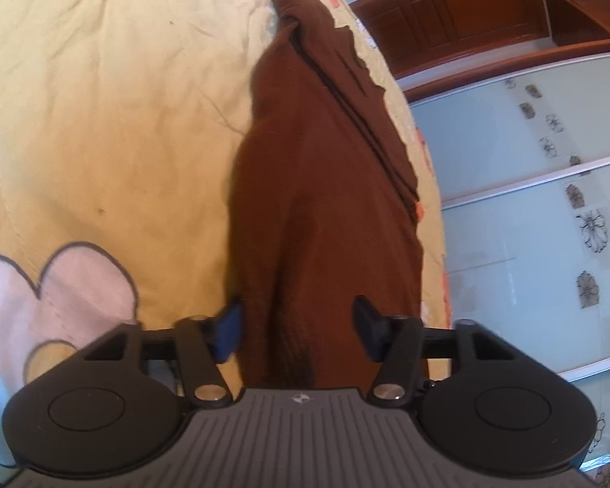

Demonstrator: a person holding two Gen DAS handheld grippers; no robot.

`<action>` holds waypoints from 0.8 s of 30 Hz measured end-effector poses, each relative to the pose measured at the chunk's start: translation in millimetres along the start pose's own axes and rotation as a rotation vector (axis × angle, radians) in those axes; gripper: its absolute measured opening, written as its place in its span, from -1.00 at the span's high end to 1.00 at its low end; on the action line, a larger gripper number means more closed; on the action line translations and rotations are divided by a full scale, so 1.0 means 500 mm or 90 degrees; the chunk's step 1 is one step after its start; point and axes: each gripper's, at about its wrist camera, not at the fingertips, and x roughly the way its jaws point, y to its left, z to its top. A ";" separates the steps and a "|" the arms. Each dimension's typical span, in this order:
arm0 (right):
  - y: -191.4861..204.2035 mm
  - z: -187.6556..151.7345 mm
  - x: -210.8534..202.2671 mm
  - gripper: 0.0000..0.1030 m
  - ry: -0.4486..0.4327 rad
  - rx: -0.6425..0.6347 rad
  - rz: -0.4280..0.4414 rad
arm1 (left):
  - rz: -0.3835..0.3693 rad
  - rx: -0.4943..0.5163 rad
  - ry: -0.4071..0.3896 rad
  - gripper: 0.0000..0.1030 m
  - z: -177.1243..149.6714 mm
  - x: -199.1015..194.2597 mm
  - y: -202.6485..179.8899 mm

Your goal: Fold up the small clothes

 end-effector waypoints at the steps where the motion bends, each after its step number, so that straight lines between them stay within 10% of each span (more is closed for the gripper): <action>1: 0.000 0.000 -0.003 0.75 0.002 -0.012 0.001 | 0.002 -0.004 0.000 -0.01 0.001 -0.008 0.003; 9: -0.042 0.008 -0.088 0.75 -0.021 -0.004 -0.038 | -0.013 -0.019 -0.003 -0.03 0.003 -0.011 0.020; 15: -0.045 0.008 -0.060 0.08 -0.041 0.028 0.038 | -0.006 0.007 0.021 0.12 -0.002 0.017 -0.008; 18: -0.032 0.012 -0.052 0.30 -0.036 0.016 0.027 | 0.080 0.071 0.031 0.87 -0.009 0.035 -0.037; 19: -0.029 0.014 -0.052 0.77 -0.029 0.008 0.010 | 0.088 0.085 0.029 0.87 -0.009 0.032 -0.044; 24: 0.004 0.010 -0.091 0.76 -0.023 -0.051 -0.037 | 0.175 0.212 0.045 0.95 -0.012 -0.011 -0.083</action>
